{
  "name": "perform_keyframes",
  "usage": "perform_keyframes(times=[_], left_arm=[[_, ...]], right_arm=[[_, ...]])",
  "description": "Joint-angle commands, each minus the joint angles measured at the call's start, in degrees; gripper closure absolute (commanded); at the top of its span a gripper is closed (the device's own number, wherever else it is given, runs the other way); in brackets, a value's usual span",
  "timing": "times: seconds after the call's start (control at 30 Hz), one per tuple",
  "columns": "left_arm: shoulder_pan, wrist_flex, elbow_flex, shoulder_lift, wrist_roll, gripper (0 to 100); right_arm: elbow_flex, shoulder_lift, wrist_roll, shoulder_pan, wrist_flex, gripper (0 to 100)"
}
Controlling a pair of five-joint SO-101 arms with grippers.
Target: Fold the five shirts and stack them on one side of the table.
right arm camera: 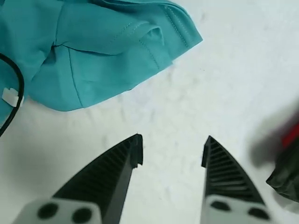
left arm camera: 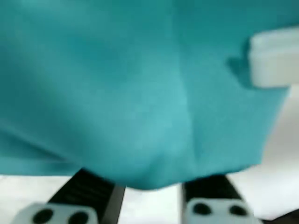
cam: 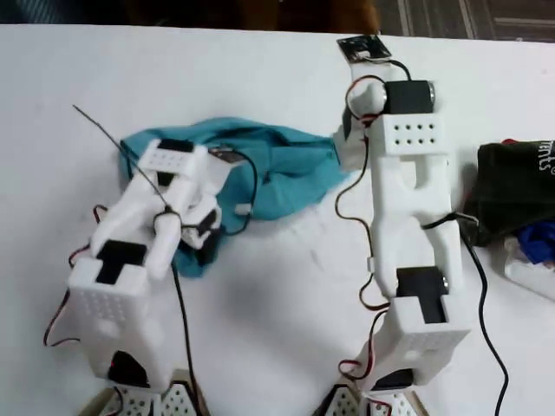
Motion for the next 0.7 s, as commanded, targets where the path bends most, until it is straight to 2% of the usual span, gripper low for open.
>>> perform_keyframes(times=[0.0, 0.1, 0.2, 0.37, 0.5, 0.67], left_arm=[[-0.8, 0.4, -3.3, 0.0, 3.0, 97], [-0.9, 2.2, -4.5, -0.1, 3.0, 97], [-2.4, 7.8, -7.4, -0.2, 1.8, 97], [-10.3, 19.5, -15.0, -0.4, -7.4, 97], [-20.3, 20.2, -16.0, -6.0, -13.4, 97], [-26.2, 20.1, -10.1, -15.9, -20.6, 97]], right_arm=[[-0.2, -2.5, 0.5, 1.2, 0.5, 78.6], [-0.2, -2.5, 0.5, 2.0, -0.6, 78.6], [-0.2, -2.4, 0.5, 2.0, -0.8, 78.6], [-0.2, -2.4, 0.4, 1.5, -0.8, 78.6], [-0.2, -0.8, 0.4, 0.7, -0.9, 78.6], [-0.6, 6.3, 0.4, -3.6, -0.8, 78.6]])
